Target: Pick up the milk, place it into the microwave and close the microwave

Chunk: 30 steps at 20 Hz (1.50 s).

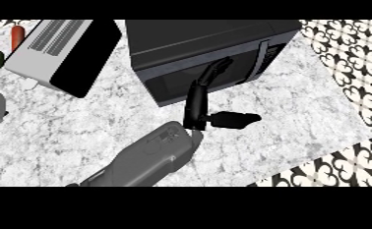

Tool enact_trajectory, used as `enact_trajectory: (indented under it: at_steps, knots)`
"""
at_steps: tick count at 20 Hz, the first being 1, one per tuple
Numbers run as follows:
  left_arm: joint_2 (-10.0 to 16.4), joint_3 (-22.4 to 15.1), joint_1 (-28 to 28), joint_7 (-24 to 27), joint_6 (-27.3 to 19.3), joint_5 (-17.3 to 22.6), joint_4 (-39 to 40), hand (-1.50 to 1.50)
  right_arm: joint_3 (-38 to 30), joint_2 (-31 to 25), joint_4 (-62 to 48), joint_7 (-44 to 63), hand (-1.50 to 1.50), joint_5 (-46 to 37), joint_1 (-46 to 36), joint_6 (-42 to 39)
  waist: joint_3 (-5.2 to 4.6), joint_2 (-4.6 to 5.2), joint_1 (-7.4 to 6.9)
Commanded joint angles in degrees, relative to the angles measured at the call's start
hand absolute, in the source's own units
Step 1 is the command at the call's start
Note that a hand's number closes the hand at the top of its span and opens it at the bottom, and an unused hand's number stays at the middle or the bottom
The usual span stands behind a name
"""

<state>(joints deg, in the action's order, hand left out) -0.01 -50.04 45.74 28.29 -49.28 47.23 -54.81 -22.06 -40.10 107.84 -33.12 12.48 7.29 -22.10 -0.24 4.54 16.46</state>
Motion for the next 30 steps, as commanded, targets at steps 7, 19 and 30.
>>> enact_trajectory:
  at_steps: [7,19,30]
  knots:
    - [0.01,2.33,4.31,2.63,-0.55,4.21,4.46,-1.5,-0.59,-1.4,-2.48,0.49,1.5,-0.1,-3.43,0.47,0.14,0.97,0.39]
    - [0.01,1.6,4.99,5.52,0.21,7.63,5.07,-1.5,5.28,3.49,-9.73,4.14,-1.5,15.67,-4.72,-7.44,0.23,1.61,-0.23]
    - [0.01,0.78,5.22,8.42,0.73,9.88,6.51,-1.5,4.57,0.64,-15.38,6.18,-1.5,21.59,-8.09,-11.7,0.28,1.72,0.15]
